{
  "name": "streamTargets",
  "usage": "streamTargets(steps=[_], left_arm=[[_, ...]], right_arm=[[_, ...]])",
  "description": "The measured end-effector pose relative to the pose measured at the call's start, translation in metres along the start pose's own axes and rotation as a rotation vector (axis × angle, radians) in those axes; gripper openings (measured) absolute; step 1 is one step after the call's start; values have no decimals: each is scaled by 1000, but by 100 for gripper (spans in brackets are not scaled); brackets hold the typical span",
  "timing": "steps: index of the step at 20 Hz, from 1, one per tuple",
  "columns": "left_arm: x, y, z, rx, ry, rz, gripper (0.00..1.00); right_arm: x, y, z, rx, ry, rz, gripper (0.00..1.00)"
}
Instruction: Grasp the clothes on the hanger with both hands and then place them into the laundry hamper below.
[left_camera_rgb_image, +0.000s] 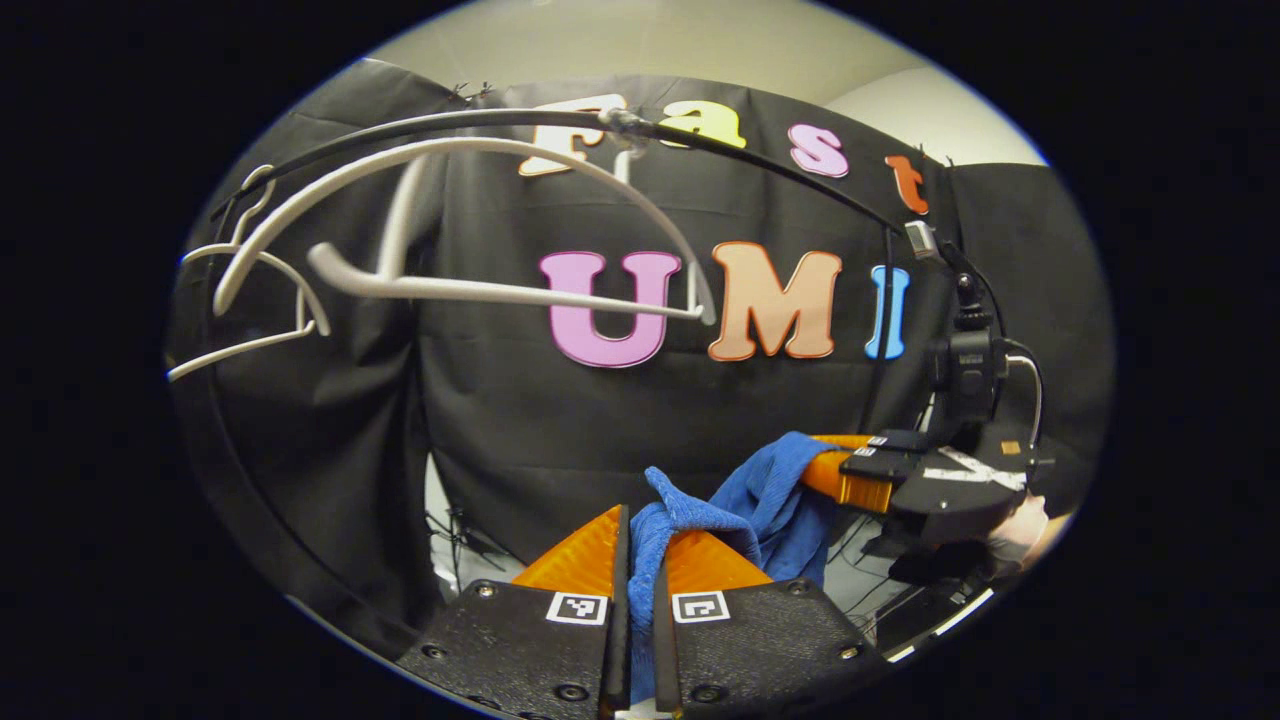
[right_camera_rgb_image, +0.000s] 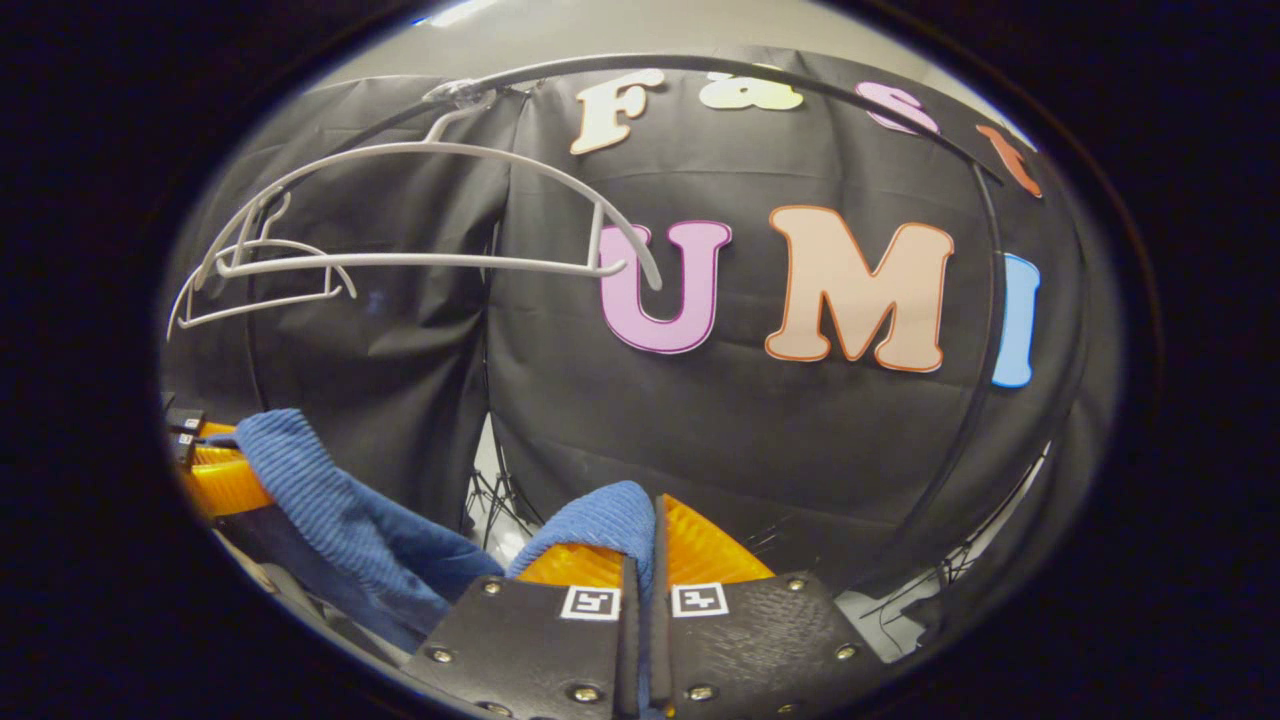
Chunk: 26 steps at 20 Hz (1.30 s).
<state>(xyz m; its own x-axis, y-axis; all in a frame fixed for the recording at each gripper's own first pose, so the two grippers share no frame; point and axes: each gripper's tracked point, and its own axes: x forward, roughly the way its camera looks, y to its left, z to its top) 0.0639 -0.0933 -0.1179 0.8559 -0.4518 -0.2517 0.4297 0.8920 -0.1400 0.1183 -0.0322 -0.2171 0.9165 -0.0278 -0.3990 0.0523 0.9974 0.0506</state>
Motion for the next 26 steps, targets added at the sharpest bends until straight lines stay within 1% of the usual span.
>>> streamTargets(steps=[2, 4, 5, 8, 10, 11, 12, 20, 26], left_arm=[[11, -14, 6, -13, -16, -50, 10], [22, -28, 5, -48, -19, -92, 10], [27, -34, 0, -70, -7, -109, 9], [43, -45, -16, -115, 33, -135, 10], [52, -48, -31, -108, 63, -148, 10], [55, -50, -41, -98, 84, -154, 12], [59, -51, -50, -91, 109, -158, 10], [72, -64, -125, -46, 282, -202, 10], [69, -61, -183, -17, 431, -200, 10]], right_arm=[[-11, 0, -2, 13, -7, -3, 5], [-11, -3, -5, 24, -3, -11, 5], [-11, -3, -9, 29, 4, -15, 5], [-8, -7, -23, 33, 32, -28, 5], [-7, -10, -38, 35, 63, -38, 5], [-6, -12, -47, 40, 82, -42, 5], [-2, -14, -58, 45, 101, -46, 5], [3, -30, -146, 87, 285, -77, 5], [1, -32, -199, 98, 401, -81, 5]])
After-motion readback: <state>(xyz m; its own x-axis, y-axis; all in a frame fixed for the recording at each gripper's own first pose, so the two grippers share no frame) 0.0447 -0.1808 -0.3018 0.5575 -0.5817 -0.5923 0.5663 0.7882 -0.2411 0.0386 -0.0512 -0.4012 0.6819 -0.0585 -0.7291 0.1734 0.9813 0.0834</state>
